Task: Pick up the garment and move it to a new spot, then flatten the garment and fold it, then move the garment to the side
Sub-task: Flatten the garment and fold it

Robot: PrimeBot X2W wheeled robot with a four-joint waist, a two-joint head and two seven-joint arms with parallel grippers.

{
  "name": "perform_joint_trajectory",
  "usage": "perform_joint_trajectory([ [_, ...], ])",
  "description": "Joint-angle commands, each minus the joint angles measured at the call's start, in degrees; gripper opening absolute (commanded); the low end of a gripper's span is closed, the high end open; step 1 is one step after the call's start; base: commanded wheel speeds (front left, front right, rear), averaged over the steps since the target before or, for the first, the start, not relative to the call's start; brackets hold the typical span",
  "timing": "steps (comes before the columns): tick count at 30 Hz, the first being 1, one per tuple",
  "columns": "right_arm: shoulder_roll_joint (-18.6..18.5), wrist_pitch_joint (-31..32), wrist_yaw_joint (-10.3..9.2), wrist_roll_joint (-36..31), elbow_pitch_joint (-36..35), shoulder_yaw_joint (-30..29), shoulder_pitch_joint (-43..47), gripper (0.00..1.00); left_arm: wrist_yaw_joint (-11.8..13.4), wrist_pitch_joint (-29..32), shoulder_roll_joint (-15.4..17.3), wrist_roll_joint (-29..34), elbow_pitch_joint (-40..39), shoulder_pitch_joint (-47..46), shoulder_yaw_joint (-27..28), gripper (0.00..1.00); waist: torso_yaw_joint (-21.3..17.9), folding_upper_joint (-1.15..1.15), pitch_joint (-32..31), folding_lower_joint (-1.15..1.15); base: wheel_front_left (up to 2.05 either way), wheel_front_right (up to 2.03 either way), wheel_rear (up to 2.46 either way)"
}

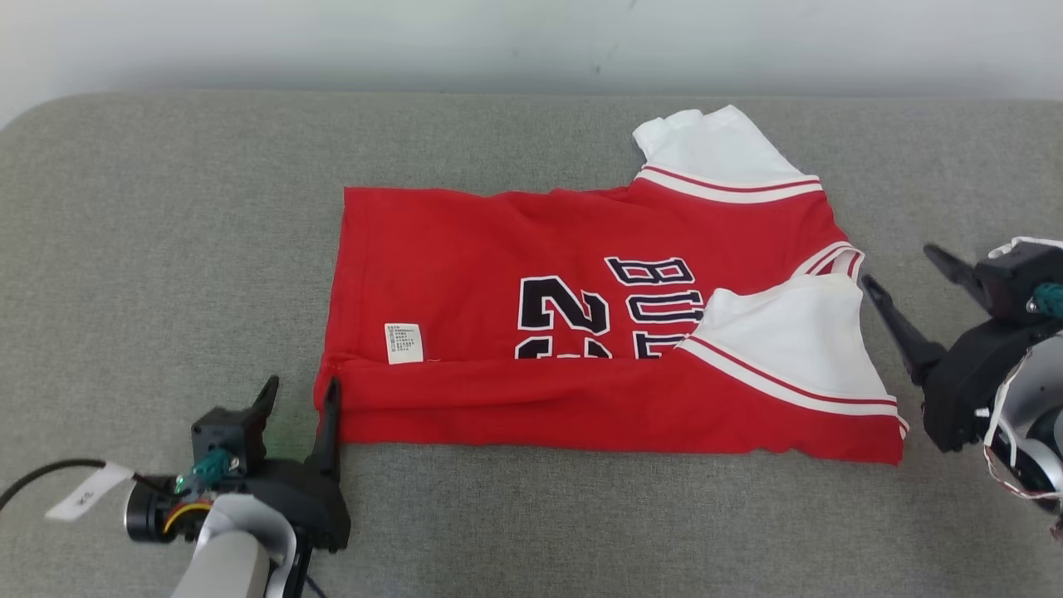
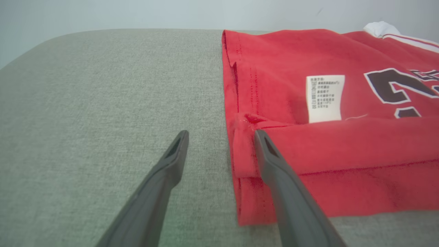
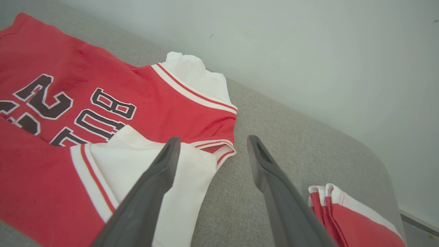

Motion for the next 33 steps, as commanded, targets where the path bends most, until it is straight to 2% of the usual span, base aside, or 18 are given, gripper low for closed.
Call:
perform_joint_trajectory([
  [1, 0.6, 0.8, -0.15, 0.8, -0.2, -0.7, 1.5, 1.0, 0.2, -0.3, 0.3, -0.3, -0.2, 1.7, 0.2, 1.0, 0.2, -0.01, -0.6, 0.0, 0.0, 0.0, 0.0],
  [6, 2.1, 7.3, -0.15, 3.0, -3.8, -5.2, 7.4, 1.0, -0.4, 0.8, 0.3, -1.6, -1.2, 4.5, 0.0, 1.0, 0.1, -0.01, -1.9, 0.0, 0.0, 0.0, 0.0],
  [17, 6.5, 17.9, -0.15, 0.8, -11.7, -13.0, 15.2, 1.0, -0.2, 5.7, -0.3, -3.5, -1.9, 5.7, -0.9, 1.0, -2.0, -0.01, -1.8, 0.0, 0.0, 0.0, 0.0],
  [26, 11.8, 24.2, -0.15, -0.7, -8.9, -14.9, 14.1, 1.0, 2.4, 9.1, -1.1, -4.2, -1.4, 5.2, -0.7, 1.0, -2.4, -0.01, -0.4, 0.0, 0.0, 0.0, 0.0],
  [33, 15.6, 27.7, -0.15, -2.3, -6.4, -17.8, 14.5, 1.0, 2.8, 9.7, -2.0, -4.6, -1.3, 6.7, -1.5, 1.0, -1.6, -0.01, 0.4, 0.0, 0.0, 0.0, 0.0],
])
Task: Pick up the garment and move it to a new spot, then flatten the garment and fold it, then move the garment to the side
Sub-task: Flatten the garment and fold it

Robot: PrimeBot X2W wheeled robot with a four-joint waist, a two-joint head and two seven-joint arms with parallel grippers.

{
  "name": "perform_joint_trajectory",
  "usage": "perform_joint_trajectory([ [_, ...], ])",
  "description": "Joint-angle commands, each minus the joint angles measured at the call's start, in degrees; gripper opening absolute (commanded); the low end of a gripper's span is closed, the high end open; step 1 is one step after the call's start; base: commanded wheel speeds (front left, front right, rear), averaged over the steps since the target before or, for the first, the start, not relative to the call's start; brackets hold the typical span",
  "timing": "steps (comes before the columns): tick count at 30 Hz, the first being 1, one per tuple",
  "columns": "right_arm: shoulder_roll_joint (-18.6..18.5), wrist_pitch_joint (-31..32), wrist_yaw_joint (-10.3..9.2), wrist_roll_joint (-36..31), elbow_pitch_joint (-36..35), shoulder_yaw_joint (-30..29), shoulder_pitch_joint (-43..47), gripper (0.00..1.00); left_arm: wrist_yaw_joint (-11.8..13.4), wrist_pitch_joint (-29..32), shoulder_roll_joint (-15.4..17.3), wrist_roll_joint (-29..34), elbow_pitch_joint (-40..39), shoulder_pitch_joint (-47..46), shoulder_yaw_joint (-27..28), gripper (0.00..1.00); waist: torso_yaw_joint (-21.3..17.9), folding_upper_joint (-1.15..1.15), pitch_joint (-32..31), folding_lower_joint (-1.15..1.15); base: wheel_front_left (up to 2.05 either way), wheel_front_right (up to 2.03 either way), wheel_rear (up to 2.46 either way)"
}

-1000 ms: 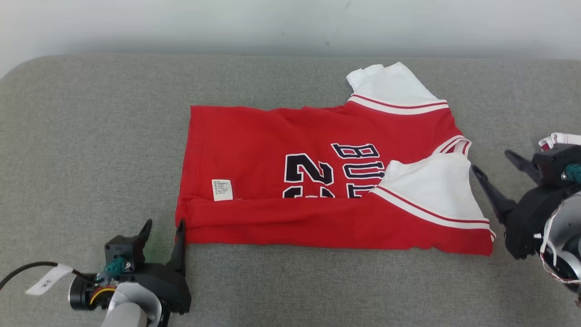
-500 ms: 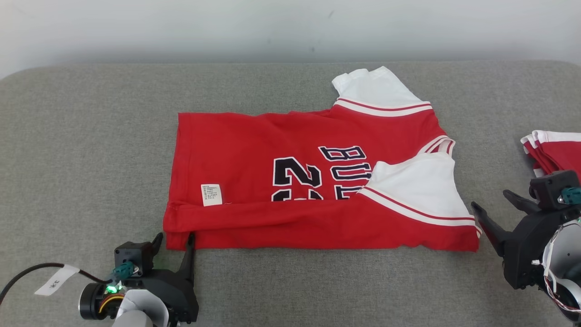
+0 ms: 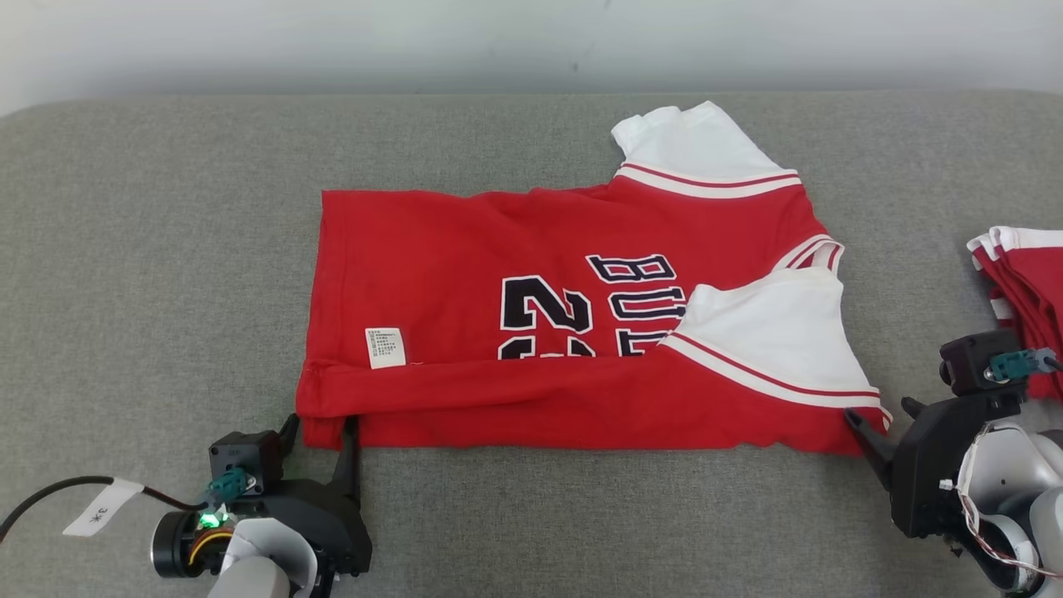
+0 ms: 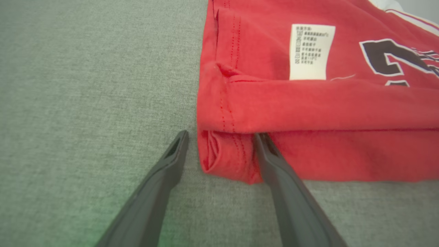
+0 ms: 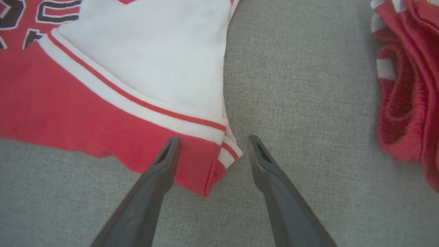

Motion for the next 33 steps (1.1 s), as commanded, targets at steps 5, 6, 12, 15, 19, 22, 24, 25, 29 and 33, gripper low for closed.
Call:
perform_joint_trajectory([
  [5, 3.5, 2.1, -0.15, -2.4, 2.4, -3.0, 0.2, 1.0, 0.0, 1.6, -0.6, -0.1, 2.3, 2.0, -1.3, 1.0, 0.6, 0.0, 0.5, 0.0, 0.0, 0.0, 0.0],
  [6, 4.0, 2.2, -0.15, -2.7, 2.6, -3.1, 0.1, 1.0, 0.1, 1.9, -0.6, -0.2, 2.5, 2.0, -1.4, 1.0, 0.7, 0.0, 0.5, 0.0, 0.0, 0.0, 0.0],
  [12, 6.5, 4.2, -0.15, -4.2, 4.8, -4.1, 0.2, 1.0, -0.1, 4.1, -0.9, -1.2, 3.9, 1.2, -1.6, 1.0, 0.8, 0.0, 0.6, 0.0, 0.0, 0.0, 0.0],
  [15, 7.3, 5.2, -0.15, -4.7, 5.5, -4.2, 0.5, 1.0, -0.2, 5.2, -1.1, -1.9, 4.4, 1.2, -1.7, 0.17, 0.9, 0.0, 0.6, 0.0, 0.0, 0.0, 0.0],
  [19, 7.9, 5.2, -0.15, -4.6, 5.9, -3.9, 0.6, 0.0, -1.0, 6.0, -1.6, -3.0, 4.9, 2.1, -1.8, 0.0, 0.9, 0.0, 0.3, 0.0, 0.0, 0.0, 0.0],
  [22, 7.3, 4.0, -0.15, -4.1, 5.7, -3.9, 1.0, 0.0, -1.3, 6.1, -1.6, -3.8, 4.9, 3.3, -1.4, 0.0, 1.0, 0.0, -0.4, 0.0, 0.0, 0.0, 0.0],
  [24, 6.9, 3.4, -0.15, -3.8, 5.3, -4.4, 1.7, 0.0, -1.8, 6.2, -1.7, -4.9, 4.8, 4.2, -0.9, 0.0, 1.0, 0.0, -1.2, 0.0, 0.0, 0.0, 0.0],
  [25, 6.7, 3.4, -0.15, -3.4, 4.8, -4.6, 2.2, 0.0, -1.8, 6.3, -1.6, -5.4, 4.5, 4.8, -0.7, 0.0, 1.0, 0.0, -1.5, 0.0, 0.0, 0.0, 0.0],
  [29, 6.2, 3.9, -0.15, -2.5, 1.9, -5.9, 4.6, 0.0, -2.5, 7.1, -1.2, -7.2, 3.0, 7.5, 0.2, 0.0, 1.0, 0.0, -3.3, 0.0, 0.0, 0.0, 0.0],
  [33, 6.1, 5.1, -0.15, -1.7, -2.9, -8.4, 8.2, 0.0, -2.3, 7.2, -0.1, -9.0, -0.3, 11.0, 1.4, 0.0, 0.7, 0.0, -4.7, 0.0, 0.0, 0.0, 0.0],
])
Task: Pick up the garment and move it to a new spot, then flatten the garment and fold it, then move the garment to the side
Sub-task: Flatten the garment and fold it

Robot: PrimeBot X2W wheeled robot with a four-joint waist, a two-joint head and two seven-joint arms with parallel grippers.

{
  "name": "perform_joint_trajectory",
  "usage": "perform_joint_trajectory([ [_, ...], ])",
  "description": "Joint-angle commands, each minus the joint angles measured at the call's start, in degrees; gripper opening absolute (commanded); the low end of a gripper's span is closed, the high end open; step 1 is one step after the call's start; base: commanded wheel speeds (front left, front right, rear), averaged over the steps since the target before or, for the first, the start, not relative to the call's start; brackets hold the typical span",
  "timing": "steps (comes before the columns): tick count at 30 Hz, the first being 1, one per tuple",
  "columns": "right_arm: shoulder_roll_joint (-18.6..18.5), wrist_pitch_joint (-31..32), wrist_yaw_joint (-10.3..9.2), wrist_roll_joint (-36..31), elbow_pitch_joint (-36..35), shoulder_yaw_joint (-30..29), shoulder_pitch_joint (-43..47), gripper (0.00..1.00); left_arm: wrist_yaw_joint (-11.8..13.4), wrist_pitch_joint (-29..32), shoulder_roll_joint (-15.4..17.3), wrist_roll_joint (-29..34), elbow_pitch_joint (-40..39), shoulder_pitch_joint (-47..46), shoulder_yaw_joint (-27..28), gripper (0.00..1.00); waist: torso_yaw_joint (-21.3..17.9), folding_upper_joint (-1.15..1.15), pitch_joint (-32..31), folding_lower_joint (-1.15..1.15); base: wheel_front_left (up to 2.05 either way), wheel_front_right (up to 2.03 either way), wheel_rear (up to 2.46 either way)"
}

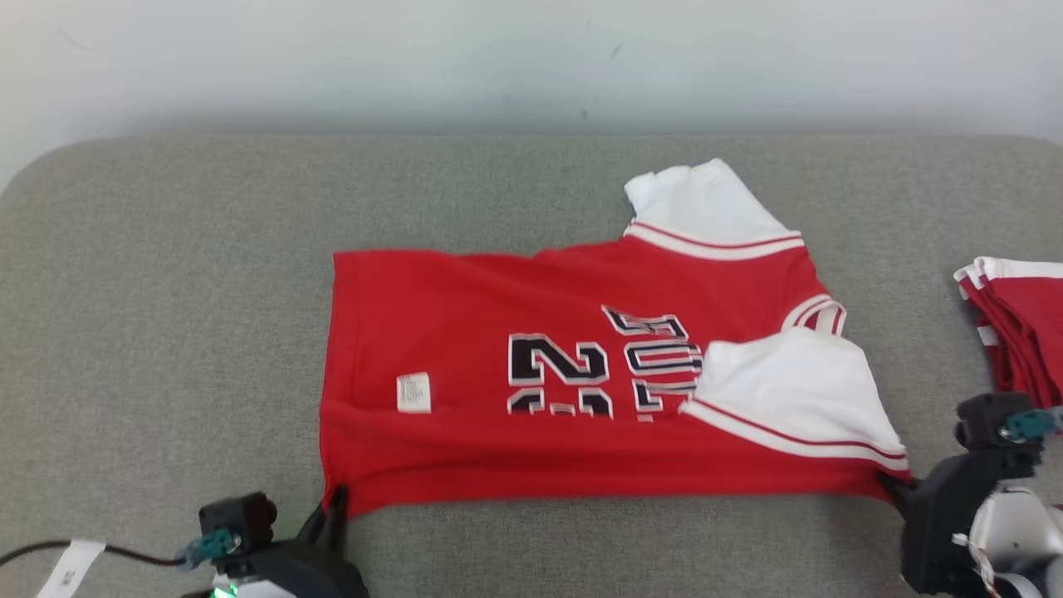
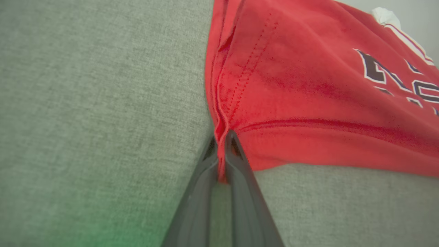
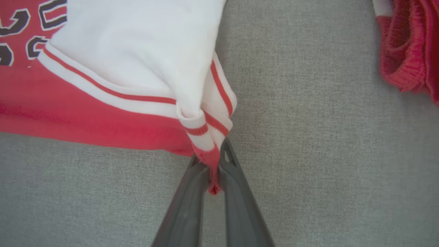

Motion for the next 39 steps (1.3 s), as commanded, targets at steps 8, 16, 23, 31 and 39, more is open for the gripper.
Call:
perform_joint_trajectory([
  [8, 2.0, 3.9, -0.15, -0.6, -9.3, -5.3, 7.2, 0.0, 1.7, 5.0, 2.1, -3.7, -9.1, 12.0, 1.6, 0.0, -0.5, 0.0, -2.2, -0.01, 0.0, 0.0, 0.0],
  [16, 7.8, 7.9, -0.15, 0.5, -17.0, -8.4, 15.9, 0.0, 5.1, 11.1, 4.0, -3.9, -22.0, 21.2, 0.6, 0.0, -0.3, 0.0, -2.8, -0.01, 0.0, 0.0, 0.0],
  [23, 12.2, 7.6, -0.15, 0.5, -19.7, -9.9, 21.5, 0.0, 8.2, 11.1, 5.8, -1.3, -29.6, 24.7, 0.8, 0.0, 0.0, 0.0, -2.3, -0.01, 0.0, 0.0, 0.0],
  [31, 13.8, 7.0, -0.15, 1.3, -18.1, -8.1, 23.1, 0.55, 9.8, 9.6, 5.7, -0.3, -30.5, 24.8, 0.9, 1.0, -1.2, 0.0, -2.3, -0.01, 0.0, 0.0, 0.0],
  [39, 14.0, 2.5, -0.15, -1.2, -18.4, -8.3, 20.8, 1.0, 12.3, 8.7, 6.0, -0.1, -31.7, 25.9, 2.4, 1.0, -1.0, 0.0, -3.8, -0.01, 0.0, 0.0, 0.0],
])
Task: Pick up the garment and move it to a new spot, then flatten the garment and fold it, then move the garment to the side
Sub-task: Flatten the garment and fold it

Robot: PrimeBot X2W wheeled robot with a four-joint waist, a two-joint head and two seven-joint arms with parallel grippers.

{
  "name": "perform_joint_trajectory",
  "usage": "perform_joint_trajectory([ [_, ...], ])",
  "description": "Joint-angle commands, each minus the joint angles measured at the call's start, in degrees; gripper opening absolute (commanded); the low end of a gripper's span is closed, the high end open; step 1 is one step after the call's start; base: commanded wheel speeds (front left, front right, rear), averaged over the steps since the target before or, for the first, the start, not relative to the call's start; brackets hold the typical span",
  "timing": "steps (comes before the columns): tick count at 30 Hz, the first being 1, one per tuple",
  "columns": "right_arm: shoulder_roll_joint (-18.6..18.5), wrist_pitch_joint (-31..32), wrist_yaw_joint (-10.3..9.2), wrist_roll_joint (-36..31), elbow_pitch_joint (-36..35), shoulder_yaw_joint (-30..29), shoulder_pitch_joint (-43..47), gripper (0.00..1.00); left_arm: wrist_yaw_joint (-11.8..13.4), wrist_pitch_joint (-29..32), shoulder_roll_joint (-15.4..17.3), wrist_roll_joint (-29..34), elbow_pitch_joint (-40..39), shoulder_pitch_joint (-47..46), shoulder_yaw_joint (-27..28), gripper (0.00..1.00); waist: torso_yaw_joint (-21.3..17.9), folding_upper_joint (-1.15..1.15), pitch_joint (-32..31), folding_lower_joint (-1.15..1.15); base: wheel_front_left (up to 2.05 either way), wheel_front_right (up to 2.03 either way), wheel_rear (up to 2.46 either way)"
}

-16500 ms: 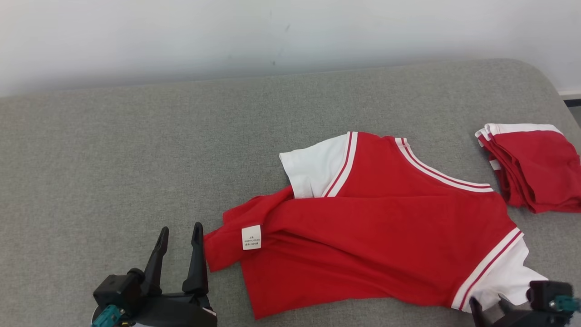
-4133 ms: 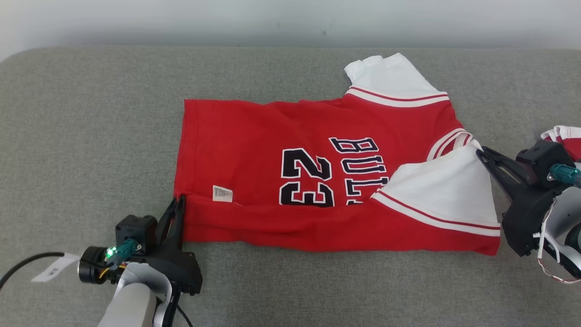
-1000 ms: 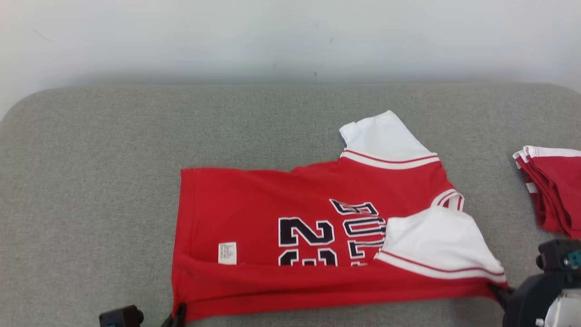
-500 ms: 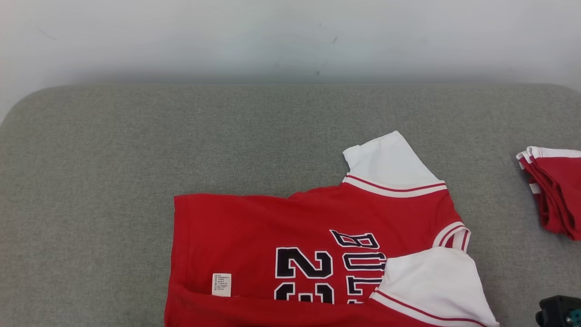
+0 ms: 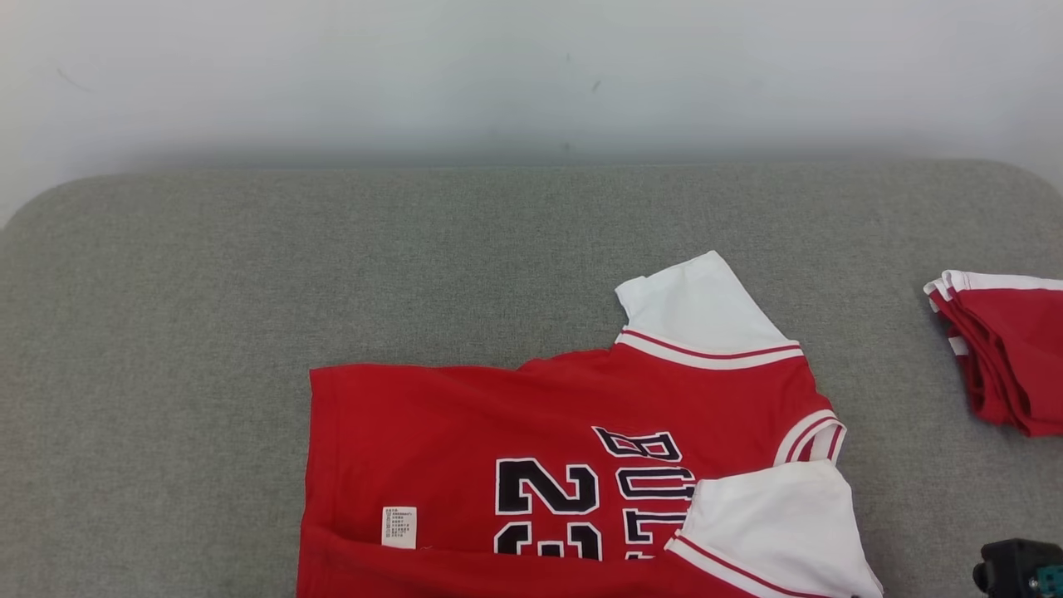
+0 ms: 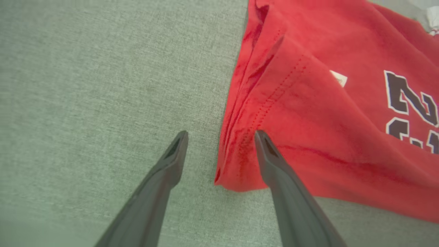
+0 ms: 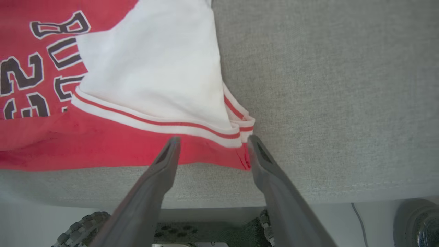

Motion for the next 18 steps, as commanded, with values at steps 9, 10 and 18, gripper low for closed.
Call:
perform_joint_trajectory([
  [9, -1.9, -5.0, -0.16, -3.4, -1.5, 2.1, -6.7, 1.0, 1.1, 2.2, 2.6, 1.8, -5.6, -3.4, 0.3, 1.0, 0.5, 0.0, -1.9, 0.0, 0.0, 0.0, 0.0],
  [10, -2.7, -5.2, -0.16, -3.9, -1.4, 2.7, -8.0, 1.0, 0.8, 2.8, 3.0, 2.2, -5.7, -4.7, 0.0, 1.0, 0.4, 0.0, -1.9, 0.0, 0.0, 0.0, 0.0],
  [18, -8.4, -5.4, -0.16, -5.3, 2.1, 7.7, -19.5, 1.0, -2.2, 7.1, 5.0, 3.8, -0.7, -18.1, -2.4, 1.0, 0.0, 0.0, 1.1, 0.0, 0.0, 0.0, 0.0],
])
